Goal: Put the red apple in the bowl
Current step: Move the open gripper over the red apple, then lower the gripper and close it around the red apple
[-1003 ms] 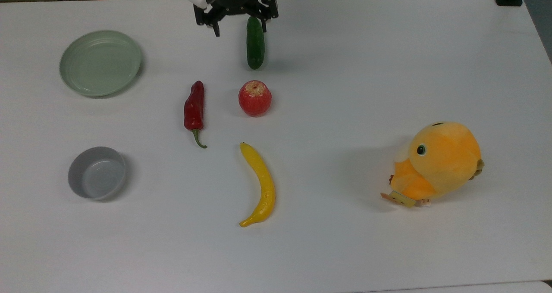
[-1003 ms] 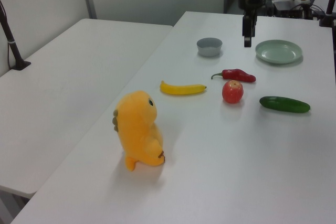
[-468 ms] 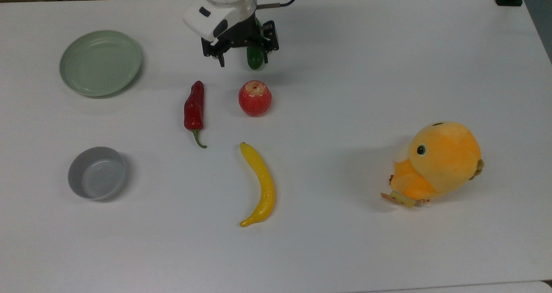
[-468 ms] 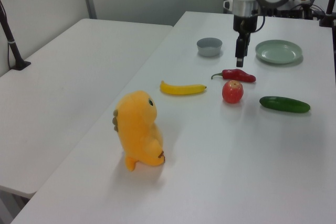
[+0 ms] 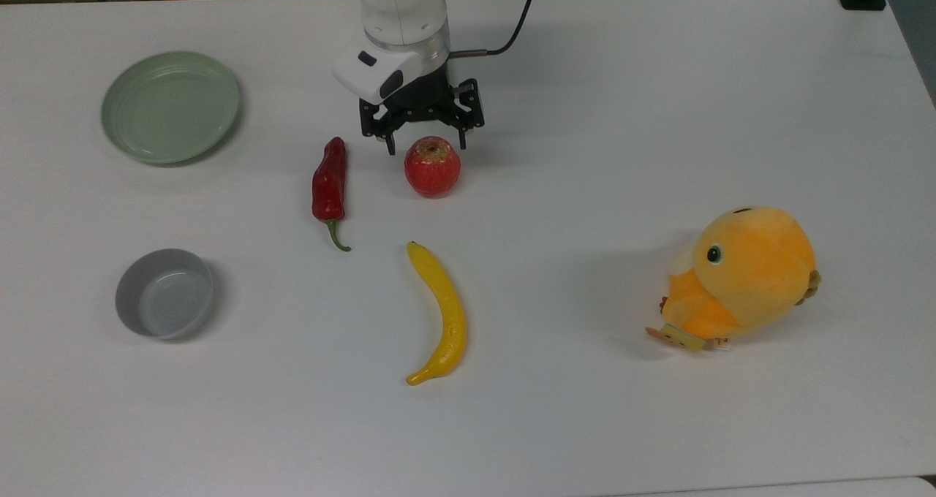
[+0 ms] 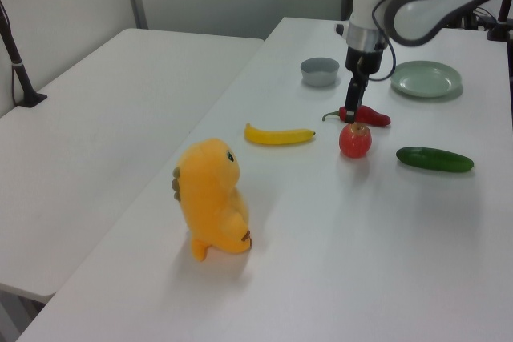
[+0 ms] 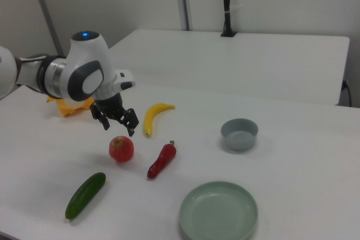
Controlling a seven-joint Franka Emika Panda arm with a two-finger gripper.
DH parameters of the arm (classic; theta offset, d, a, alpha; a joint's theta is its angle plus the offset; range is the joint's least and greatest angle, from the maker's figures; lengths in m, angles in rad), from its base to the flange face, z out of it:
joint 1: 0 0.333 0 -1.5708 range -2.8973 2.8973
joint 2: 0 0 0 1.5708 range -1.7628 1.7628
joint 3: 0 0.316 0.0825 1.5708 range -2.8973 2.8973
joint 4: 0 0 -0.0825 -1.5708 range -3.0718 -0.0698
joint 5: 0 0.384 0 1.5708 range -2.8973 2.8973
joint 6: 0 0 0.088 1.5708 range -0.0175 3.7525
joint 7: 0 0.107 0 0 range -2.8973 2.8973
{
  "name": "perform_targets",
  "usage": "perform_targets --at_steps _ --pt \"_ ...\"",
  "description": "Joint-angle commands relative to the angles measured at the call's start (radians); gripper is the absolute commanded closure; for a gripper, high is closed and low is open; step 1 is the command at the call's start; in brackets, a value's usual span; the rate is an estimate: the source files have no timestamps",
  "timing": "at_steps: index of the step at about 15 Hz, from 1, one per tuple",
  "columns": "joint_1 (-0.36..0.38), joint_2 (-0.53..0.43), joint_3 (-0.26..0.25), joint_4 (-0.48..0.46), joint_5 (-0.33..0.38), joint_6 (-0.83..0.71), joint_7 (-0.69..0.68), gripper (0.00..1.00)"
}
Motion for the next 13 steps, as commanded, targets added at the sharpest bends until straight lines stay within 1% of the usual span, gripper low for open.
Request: perform_targets --at_steps 1,4,8,11,13 --pt "0.022 0.010 0.001 -0.048 -0.014 0.080 0.037 0.00" --pt "0.028 0.043 0.006 -0.048 -0.017 0.102 0.038 0.00" --pt "0.027 0.062 0.008 -0.046 -0.034 0.102 0.037 0.00" --pt "0.027 0.070 0.009 -0.046 -0.081 0.100 0.037 0.00" --pt "0.028 0.071 0.009 -0.046 -0.095 0.099 0.037 0.04"
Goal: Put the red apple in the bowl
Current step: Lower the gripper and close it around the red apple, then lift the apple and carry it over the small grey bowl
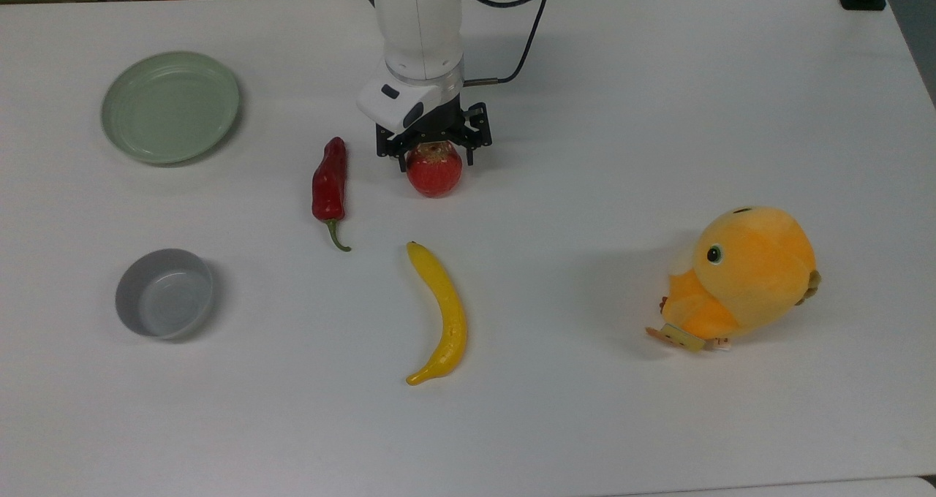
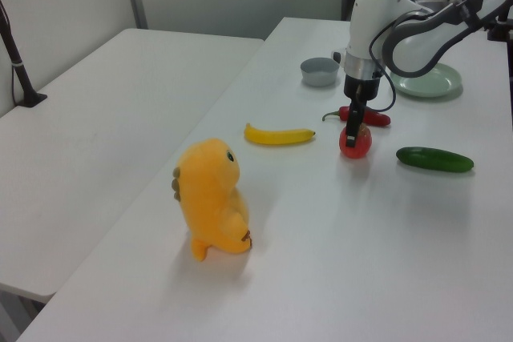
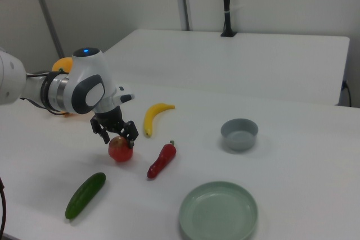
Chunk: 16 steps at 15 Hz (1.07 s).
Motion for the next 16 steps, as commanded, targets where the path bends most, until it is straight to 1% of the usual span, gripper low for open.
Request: perform_targets --at_steps 1,2,3,4,5,6,7,11,16 --pt "0.009 0.004 0.001 -0.012 -0.039 0.035 0.025 0.07" --pt "0.009 0.005 0.001 -0.012 -0.042 0.035 0.025 0.11" --pt "0.007 0.010 0.003 -0.012 -0.042 0.035 0.023 0.19" --pt "0.007 0.014 0.009 -0.012 -0.042 0.035 0.017 0.37" --pt "0.007 0.015 0.010 -0.012 -0.050 0.033 0.015 0.49" --pt "0.006 0.015 0.013 -0.012 -0.068 0.027 0.014 0.66" --pt "0.004 0.013 0.013 -0.009 -0.070 0.024 0.014 0.77" --pt "0.000 0.004 0.013 0.000 -0.068 -0.005 0.015 0.78" --pt "-0.005 0.008 0.013 0.143 -0.057 -0.210 0.026 0.78"
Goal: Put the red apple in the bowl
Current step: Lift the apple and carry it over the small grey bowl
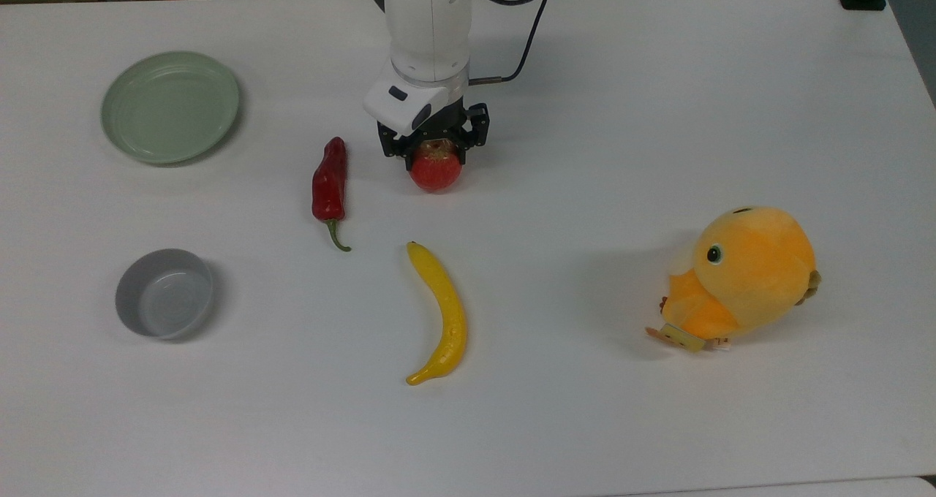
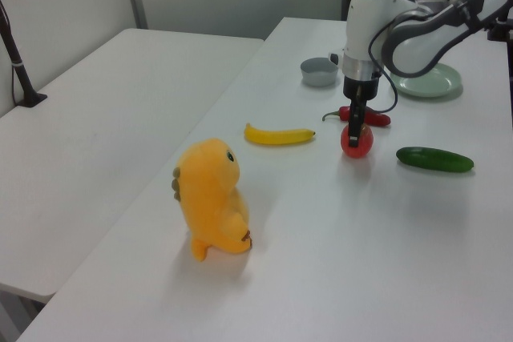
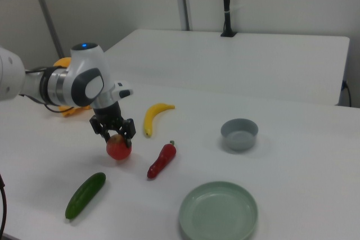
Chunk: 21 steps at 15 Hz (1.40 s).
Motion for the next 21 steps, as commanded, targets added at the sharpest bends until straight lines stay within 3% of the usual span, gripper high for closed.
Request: perform_targets --at_steps 1,7,13,21 --pt "-0.007 0.001 0.005 0.126 -0.005 -0.152 0.020 0.78" --pt "-0.069 0.009 -0.015 0.306 0.013 -0.281 -0.002 0.78" --pt "-0.098 0.075 -0.107 0.473 0.062 -0.278 -0.062 0.78" --pt "-0.211 0.223 -0.109 0.640 0.078 -0.185 -0.139 0.78"
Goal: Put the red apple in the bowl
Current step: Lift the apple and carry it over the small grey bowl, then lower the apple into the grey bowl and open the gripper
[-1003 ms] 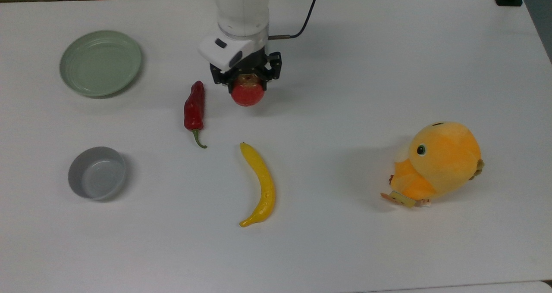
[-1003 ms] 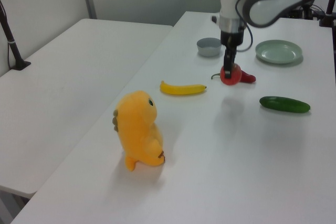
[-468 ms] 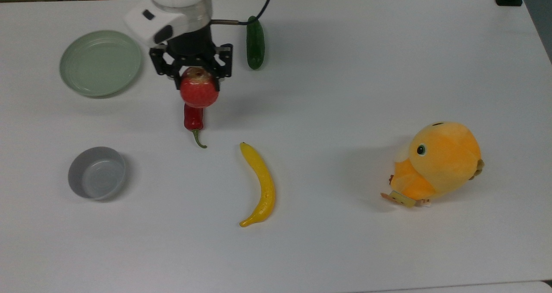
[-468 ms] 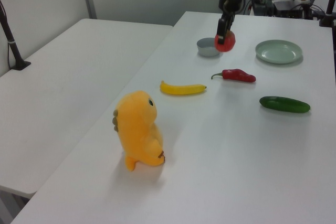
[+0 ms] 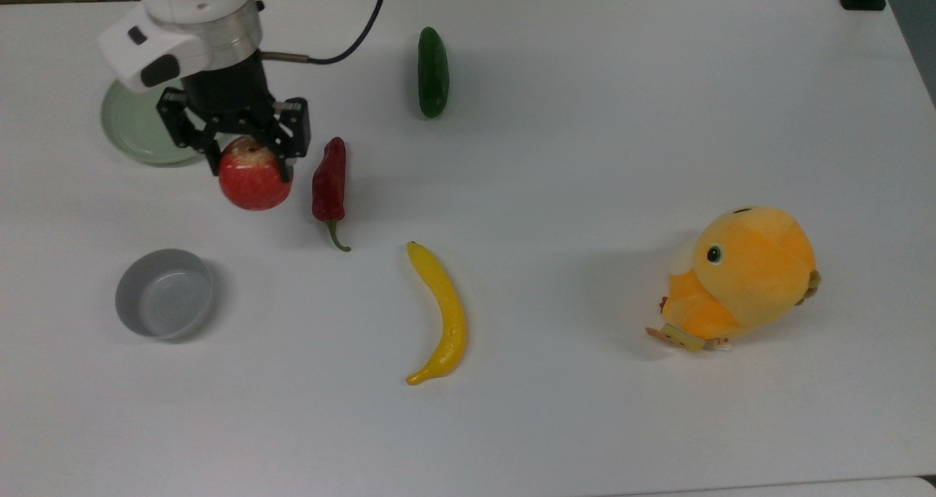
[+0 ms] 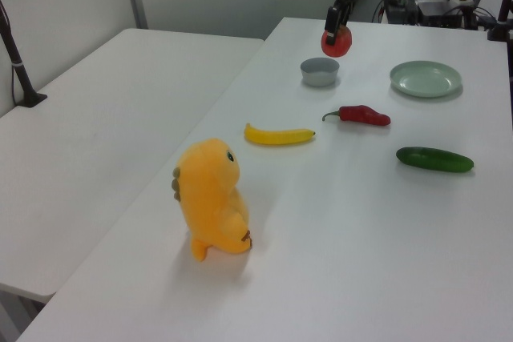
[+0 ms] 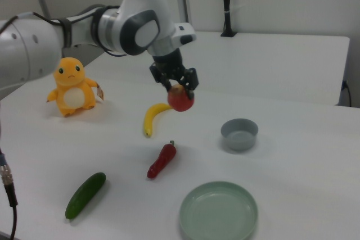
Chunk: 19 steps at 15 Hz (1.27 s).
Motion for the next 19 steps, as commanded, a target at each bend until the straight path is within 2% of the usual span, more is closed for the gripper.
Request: perform_targets --at_steps 1,4,13,19 --pt "-0.035 0.104 -0.003 0.093 0.021 0.077 -0.041 0.78" --pt "-0.071 0.148 -0.003 0.103 0.021 0.166 -0.088 0.77" --pt "-0.072 0.303 -0.055 0.116 0.019 0.425 -0.095 0.77" --pt "-0.078 0.311 -0.075 0.106 0.018 0.437 -0.120 0.76"
